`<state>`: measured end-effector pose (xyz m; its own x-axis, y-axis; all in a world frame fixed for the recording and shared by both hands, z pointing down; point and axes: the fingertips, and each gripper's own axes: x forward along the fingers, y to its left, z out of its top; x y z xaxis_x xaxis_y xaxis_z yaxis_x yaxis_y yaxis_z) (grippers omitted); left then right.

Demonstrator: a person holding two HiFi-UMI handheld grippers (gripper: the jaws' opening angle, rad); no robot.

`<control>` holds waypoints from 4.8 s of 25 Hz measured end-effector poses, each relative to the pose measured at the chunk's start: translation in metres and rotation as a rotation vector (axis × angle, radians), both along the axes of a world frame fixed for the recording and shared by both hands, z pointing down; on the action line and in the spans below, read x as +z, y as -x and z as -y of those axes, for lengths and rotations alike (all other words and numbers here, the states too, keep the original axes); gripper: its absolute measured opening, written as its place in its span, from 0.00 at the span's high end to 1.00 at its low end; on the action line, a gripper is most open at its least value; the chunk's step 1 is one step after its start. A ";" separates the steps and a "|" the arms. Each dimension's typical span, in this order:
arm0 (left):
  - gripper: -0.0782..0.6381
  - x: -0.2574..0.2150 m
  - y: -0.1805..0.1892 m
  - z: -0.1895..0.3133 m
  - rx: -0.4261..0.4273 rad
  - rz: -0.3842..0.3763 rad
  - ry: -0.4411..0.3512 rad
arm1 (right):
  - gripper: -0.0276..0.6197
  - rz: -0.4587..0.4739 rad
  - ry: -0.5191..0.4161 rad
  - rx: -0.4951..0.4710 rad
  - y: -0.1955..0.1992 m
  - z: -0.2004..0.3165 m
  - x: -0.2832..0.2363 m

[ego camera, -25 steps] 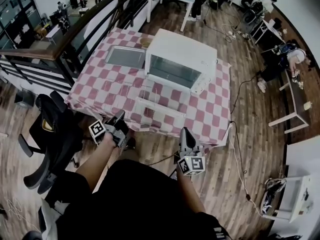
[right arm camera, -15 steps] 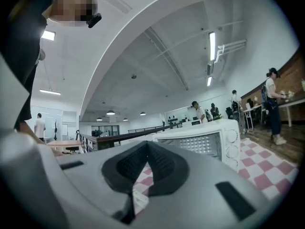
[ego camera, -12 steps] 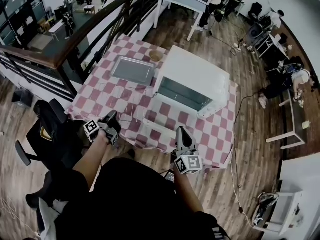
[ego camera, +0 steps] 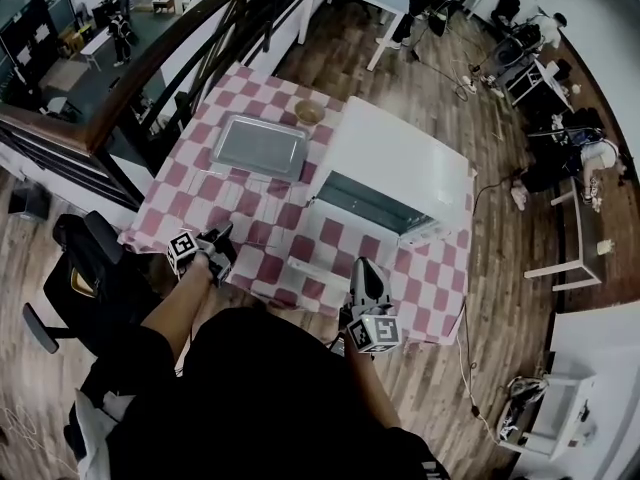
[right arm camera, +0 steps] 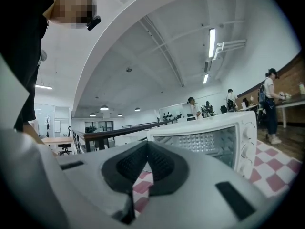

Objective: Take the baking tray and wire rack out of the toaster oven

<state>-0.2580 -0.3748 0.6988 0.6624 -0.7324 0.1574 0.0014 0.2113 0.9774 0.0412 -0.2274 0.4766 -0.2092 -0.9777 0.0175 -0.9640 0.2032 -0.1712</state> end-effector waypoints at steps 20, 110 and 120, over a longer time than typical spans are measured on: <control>0.88 0.046 -0.007 0.028 0.086 0.067 0.125 | 0.95 0.006 0.073 -0.009 0.021 0.030 0.024; 0.90 -0.208 0.014 -0.524 0.319 1.027 -1.227 | 0.95 -0.202 0.067 0.126 0.089 -0.474 -0.009; 0.90 -0.211 -0.001 -0.556 0.322 1.024 -1.187 | 0.95 -0.206 0.027 0.111 0.075 -0.497 -0.026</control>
